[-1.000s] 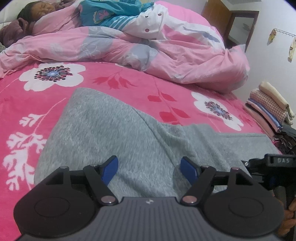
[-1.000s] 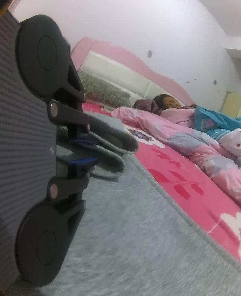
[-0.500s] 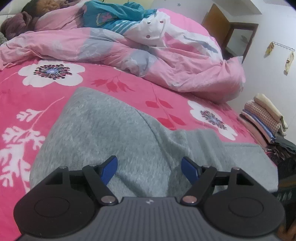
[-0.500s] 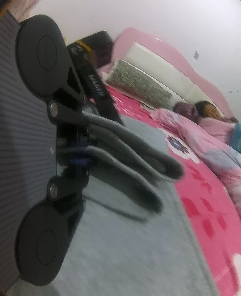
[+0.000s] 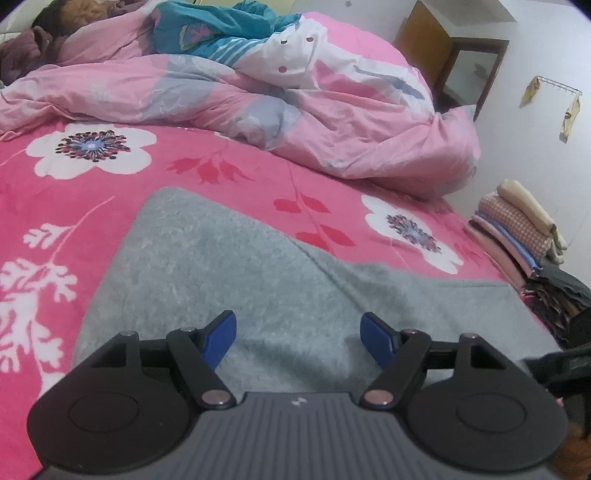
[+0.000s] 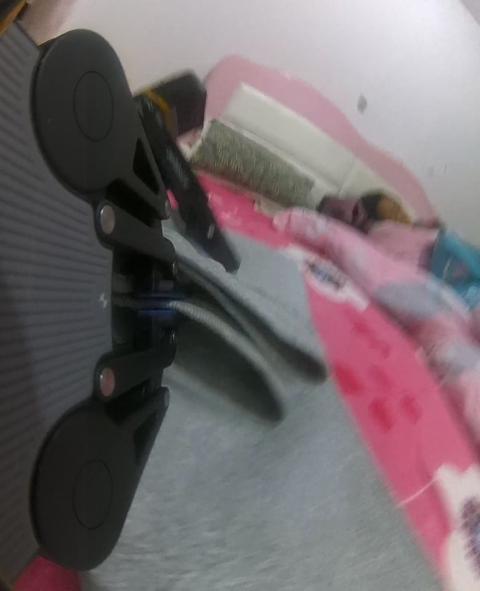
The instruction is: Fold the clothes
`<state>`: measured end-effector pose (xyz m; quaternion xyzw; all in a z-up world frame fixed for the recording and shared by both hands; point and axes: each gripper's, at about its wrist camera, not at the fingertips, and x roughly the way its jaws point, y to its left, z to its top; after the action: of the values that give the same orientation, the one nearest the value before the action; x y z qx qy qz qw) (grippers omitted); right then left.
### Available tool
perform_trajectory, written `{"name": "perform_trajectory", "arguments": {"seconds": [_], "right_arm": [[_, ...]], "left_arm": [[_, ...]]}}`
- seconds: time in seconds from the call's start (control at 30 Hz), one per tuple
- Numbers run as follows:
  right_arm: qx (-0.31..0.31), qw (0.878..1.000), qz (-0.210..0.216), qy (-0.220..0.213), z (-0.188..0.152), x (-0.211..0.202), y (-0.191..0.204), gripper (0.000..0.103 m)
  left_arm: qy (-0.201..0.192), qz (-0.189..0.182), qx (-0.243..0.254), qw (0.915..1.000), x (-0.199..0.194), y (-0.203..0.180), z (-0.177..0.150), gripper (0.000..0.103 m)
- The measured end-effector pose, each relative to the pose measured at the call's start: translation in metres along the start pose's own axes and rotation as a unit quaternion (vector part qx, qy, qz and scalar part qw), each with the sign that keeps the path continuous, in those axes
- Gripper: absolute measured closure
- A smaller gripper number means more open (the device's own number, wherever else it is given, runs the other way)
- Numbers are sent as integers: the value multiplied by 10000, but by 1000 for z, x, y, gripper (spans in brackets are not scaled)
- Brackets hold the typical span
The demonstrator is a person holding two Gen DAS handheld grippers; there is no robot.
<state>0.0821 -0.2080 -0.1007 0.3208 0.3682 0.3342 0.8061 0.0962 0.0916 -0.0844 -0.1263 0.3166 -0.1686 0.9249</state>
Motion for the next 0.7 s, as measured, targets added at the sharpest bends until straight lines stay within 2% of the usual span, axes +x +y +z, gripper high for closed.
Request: {"name": "perform_trajectory", "arguments": {"seconds": [0.1, 0.2, 0.27, 0.43, 0.5, 0.6, 0.7], "right_arm": [[479, 9988, -50, 87, -1, 1, -25, 99], [448, 9990, 49, 1, -7, -2, -30, 99], [754, 9971, 131, 6, -12, 0, -47, 101], [667, 9977, 58, -95, -13, -8, -40, 96], [676, 9974, -87, -244, -10, -25, -38, 93], [609, 9952, -273, -714, 2, -52, -31, 90], [509, 9937, -64, -994, 19, -54, -21, 69]], "left_arm": [[19, 55, -40, 10000, 3, 4, 0, 30], [19, 30, -62, 10000, 4, 6, 0, 30], [24, 43, -9, 10000, 5, 6, -1, 30], [28, 130, 182, 9997, 6, 2, -3, 30], [23, 156, 245, 9996, 6, 1, -4, 29], [-31, 133, 249, 9996, 6, 0, -6, 27], [-88, 123, 226, 9996, 6, 0, -8, 25]]}}
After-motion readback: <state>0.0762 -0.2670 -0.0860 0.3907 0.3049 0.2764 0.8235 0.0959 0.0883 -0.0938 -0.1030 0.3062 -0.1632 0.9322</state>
